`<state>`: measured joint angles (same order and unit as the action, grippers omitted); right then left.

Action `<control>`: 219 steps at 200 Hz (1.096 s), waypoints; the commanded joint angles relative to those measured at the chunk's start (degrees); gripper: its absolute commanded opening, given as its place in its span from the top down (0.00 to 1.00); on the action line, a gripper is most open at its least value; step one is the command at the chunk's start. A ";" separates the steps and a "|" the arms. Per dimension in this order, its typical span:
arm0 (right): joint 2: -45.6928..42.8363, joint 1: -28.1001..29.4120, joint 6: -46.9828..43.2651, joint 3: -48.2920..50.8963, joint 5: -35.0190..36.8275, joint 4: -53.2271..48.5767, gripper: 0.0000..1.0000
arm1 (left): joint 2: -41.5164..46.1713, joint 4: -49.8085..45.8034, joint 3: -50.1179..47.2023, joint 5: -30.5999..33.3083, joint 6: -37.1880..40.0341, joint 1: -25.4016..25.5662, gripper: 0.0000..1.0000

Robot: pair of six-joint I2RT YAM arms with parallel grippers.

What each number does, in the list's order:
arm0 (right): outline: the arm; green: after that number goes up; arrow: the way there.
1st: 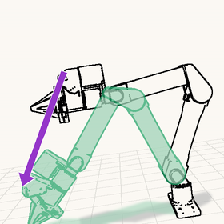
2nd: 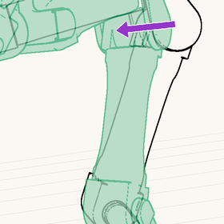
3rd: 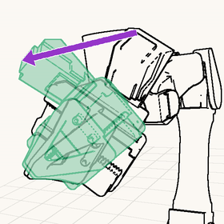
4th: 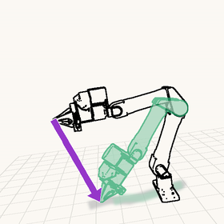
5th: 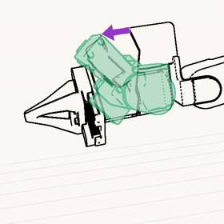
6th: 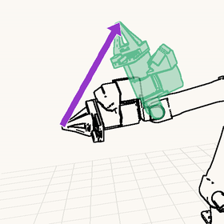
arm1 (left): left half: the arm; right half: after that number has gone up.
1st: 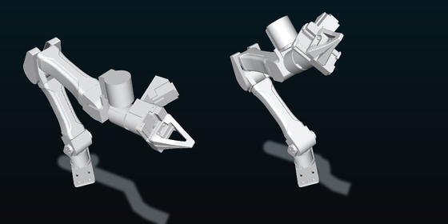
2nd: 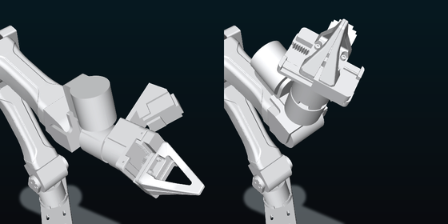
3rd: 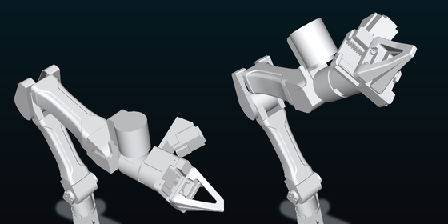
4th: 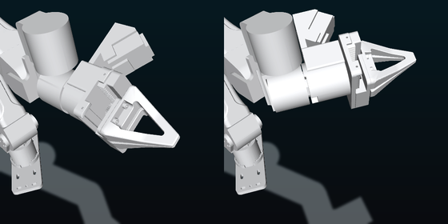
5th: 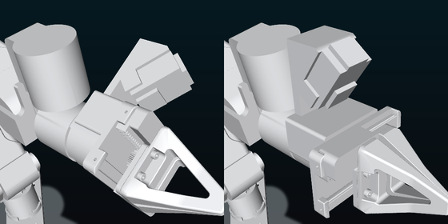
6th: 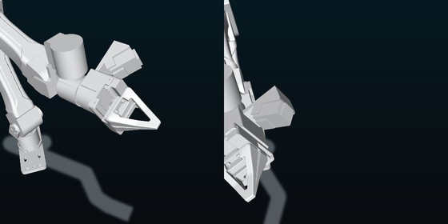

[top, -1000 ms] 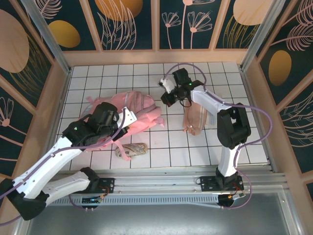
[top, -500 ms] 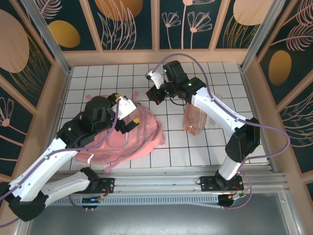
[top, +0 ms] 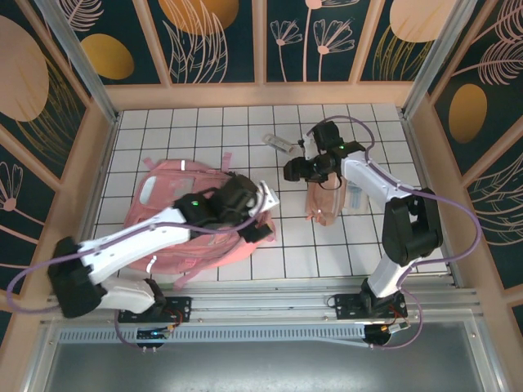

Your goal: Pack the student bag

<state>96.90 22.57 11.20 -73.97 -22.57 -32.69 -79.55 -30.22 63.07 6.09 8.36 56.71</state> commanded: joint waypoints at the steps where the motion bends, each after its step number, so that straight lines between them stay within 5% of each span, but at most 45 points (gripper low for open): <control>1: -2.35 0.25 3.30 1.90 -0.60 2.96 0.35 | -4.61 -1.55 1.57 7.39 -8.27 1.96 0.01; 91: -9.73 0.57 5.48 6.60 -2.00 6.06 0.34 | -27.85 2.11 -0.76 19.44 -10.14 3.94 0.02; 101: -10.41 0.62 5.58 6.99 -1.96 6.27 0.34 | -29.34 2.63 -1.23 19.48 -9.53 3.94 0.23; 111: -11.08 0.68 5.84 7.68 -1.72 6.64 0.34 | -29.74 2.62 -1.10 18.45 -8.44 3.85 0.67; 128: -12.68 0.59 5.54 8.91 -1.98 7.29 0.34 | -27.22 2.43 -0.67 17.60 -6.09 3.85 1.00; 166: -12.80 0.53 -1.58 5.66 -4.61 4.17 0.35 | -8.05 -1.52 3.85 18.16 8.51 0.73 1.00; 219: -7.81 1.49 -6.72 -1.71 -16.11 2.55 0.34 | 9.65 -6.95 8.91 2.45 35.54 -9.98 1.00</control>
<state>86.35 22.85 8.25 -71.88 -31.27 -28.75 -75.13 -36.16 68.42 16.82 25.28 49.12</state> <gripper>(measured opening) 0.658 0.171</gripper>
